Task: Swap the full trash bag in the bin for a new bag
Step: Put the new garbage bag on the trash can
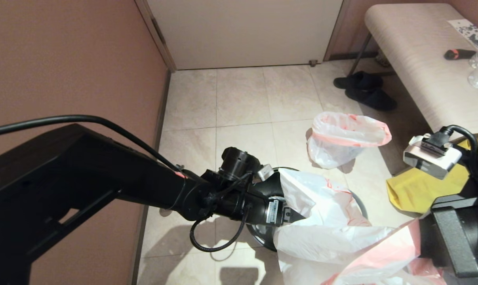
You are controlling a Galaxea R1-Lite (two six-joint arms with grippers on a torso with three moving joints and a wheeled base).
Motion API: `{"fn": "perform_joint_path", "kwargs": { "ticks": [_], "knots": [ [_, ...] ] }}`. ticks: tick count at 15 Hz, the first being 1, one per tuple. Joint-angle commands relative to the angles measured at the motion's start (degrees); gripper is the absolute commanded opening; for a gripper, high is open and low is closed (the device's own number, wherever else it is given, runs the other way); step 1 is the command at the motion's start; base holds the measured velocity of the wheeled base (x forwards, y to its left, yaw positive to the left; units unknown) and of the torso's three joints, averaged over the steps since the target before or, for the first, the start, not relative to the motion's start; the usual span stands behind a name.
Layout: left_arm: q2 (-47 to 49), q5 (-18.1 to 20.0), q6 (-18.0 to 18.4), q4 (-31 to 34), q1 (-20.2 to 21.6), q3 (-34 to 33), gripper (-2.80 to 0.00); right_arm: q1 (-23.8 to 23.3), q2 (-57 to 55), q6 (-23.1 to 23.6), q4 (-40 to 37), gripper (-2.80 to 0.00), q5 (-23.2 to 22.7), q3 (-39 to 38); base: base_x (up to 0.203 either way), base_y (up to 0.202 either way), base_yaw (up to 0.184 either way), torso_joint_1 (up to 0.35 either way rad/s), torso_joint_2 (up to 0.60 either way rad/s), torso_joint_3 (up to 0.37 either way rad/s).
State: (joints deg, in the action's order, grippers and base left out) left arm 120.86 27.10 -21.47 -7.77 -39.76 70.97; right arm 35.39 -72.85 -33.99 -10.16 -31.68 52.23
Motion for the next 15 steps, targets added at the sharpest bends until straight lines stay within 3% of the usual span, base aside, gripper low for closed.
{"fn": "perform_joint_path", "kwargs": {
  "ticks": [1, 4, 8, 15],
  "knots": [
    [2.35, -1.12, -0.15, -1.38, 0.61, -0.24, 0.0, -2.49, -3.77, 2.42, 2.28, -2.8, -0.56, -1.9, 0.0, 0.0, 0.0, 0.0, 0.0, 0.0],
    [7.53, -10.02, -0.44, -5.59, 1.85, 3.43, 0.0, -3.38, -7.07, 4.16, 4.98, -2.8, -0.64, -1.77, 0.0, 0.0, 0.0, 0.0, 0.0, 0.0],
    [8.16, -14.86, -0.66, -6.12, 5.41, 9.01, 0.0, -3.16, -11.6, 4.28, 6.29, -2.8, -1.11, -1.36, 0.0, 0.0, 0.0, 0.0, 0.0, 0.0],
    [3.4, -17.87, -3.45, -5.92, 6.94, 14.13, 0.0, -0.93, -14.01, 4.36, 6.2, -2.8, -3.54, -2.55, 0.0, 0.0, 0.0, 0.0, 0.0, 0.0]
  ]
}}
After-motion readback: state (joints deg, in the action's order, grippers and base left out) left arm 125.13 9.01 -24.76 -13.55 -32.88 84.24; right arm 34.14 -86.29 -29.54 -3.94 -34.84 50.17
